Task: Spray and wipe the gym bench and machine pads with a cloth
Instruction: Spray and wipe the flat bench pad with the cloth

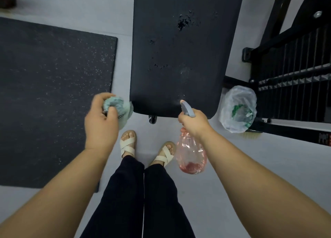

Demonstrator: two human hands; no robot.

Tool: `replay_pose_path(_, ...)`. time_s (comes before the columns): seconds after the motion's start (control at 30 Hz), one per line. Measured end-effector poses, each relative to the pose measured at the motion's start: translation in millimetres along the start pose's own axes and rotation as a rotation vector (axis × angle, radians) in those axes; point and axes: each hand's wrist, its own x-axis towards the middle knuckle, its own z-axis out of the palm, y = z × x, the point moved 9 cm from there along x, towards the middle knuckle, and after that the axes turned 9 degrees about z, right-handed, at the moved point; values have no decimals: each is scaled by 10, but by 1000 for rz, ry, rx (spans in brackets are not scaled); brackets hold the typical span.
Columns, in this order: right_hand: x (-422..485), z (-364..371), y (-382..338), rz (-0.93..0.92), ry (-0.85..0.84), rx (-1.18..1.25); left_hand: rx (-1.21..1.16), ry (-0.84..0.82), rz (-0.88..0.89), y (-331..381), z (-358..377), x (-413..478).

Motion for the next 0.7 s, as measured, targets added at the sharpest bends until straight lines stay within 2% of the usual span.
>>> replay_pose_path(0.13, 49, -250, 87, 94, 133, 88, -25, -150, -15, 17, 277, -82)
replay_pose_path(0.27, 113, -491, 159, 162, 223, 100, -63, -218, 2, 70, 509, -104)
replay_pose_path(0.47, 104, -589, 364, 287, 159, 281, -79, -236, 17, 120, 598, -51)
replay_pose_path(0.57, 69, -497, 233, 186, 77, 232, -61, -228, 14, 129, 544, 16)
replay_pose_path(0.7, -32, -158, -203, -37, -34, 6, -37, -189, 16, 141, 444, 125)
